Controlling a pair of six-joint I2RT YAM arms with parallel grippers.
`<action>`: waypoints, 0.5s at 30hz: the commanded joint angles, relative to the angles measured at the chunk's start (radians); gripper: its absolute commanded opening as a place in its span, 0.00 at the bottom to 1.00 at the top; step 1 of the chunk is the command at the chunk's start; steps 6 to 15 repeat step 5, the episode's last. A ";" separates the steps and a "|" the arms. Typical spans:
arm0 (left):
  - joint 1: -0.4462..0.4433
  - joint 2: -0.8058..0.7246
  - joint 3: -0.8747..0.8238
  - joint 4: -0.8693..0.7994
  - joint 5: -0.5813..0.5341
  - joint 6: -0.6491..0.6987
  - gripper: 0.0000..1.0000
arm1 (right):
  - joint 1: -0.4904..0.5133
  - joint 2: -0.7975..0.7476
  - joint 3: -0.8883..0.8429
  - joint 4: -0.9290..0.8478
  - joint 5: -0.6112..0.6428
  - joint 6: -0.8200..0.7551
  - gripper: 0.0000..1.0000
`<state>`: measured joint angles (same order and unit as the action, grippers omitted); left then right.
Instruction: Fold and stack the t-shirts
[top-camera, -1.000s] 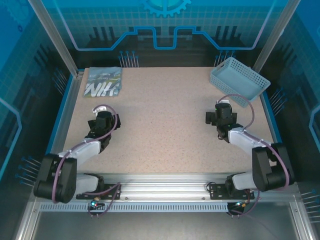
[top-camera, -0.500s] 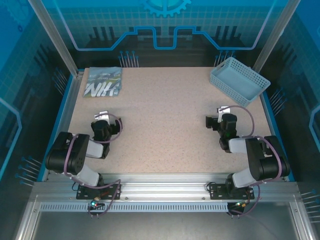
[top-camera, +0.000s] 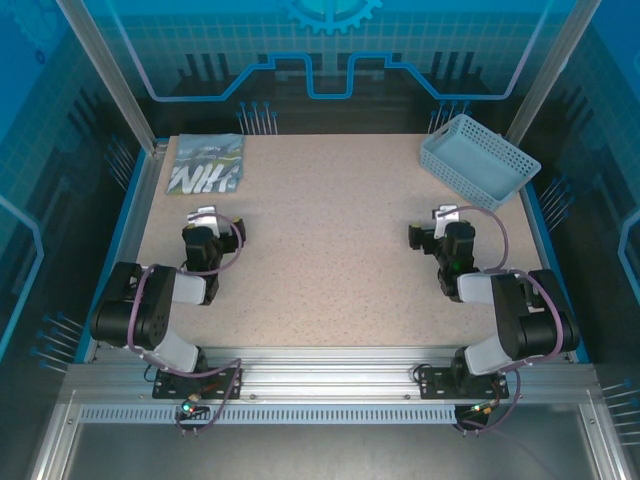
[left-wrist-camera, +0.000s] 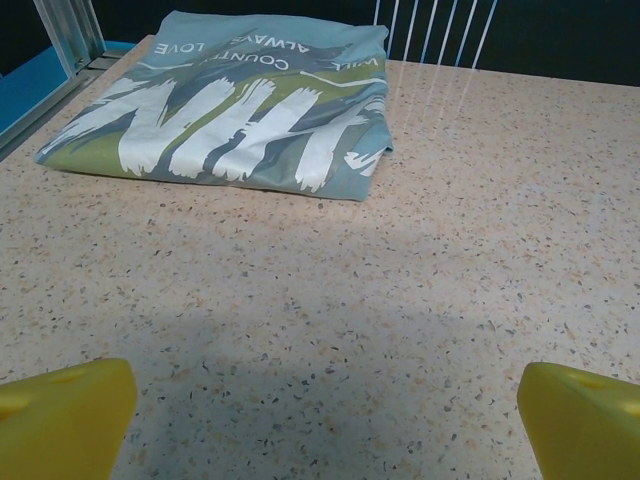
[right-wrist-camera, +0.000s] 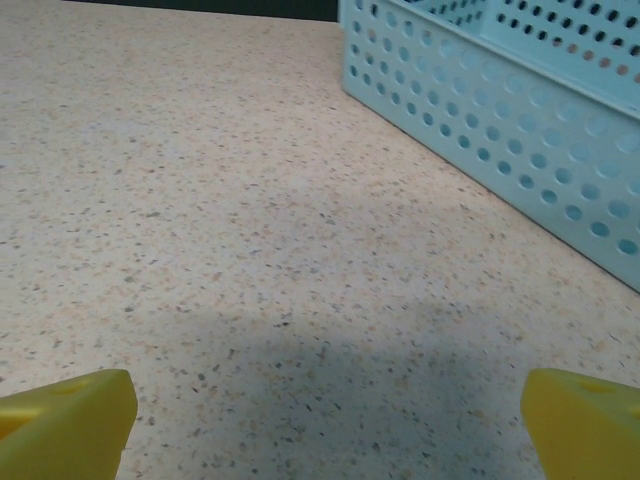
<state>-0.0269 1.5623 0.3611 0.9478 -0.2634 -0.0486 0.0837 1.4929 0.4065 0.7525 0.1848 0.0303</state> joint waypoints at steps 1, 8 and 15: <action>0.002 -0.011 0.002 0.008 0.021 0.016 0.99 | -0.024 0.012 0.031 -0.008 -0.102 -0.028 1.00; 0.002 -0.011 0.003 0.008 0.021 0.016 0.99 | -0.025 0.010 0.026 -0.001 -0.102 -0.030 1.00; 0.002 -0.011 0.003 0.008 0.021 0.016 0.99 | -0.025 0.010 0.026 -0.001 -0.102 -0.030 1.00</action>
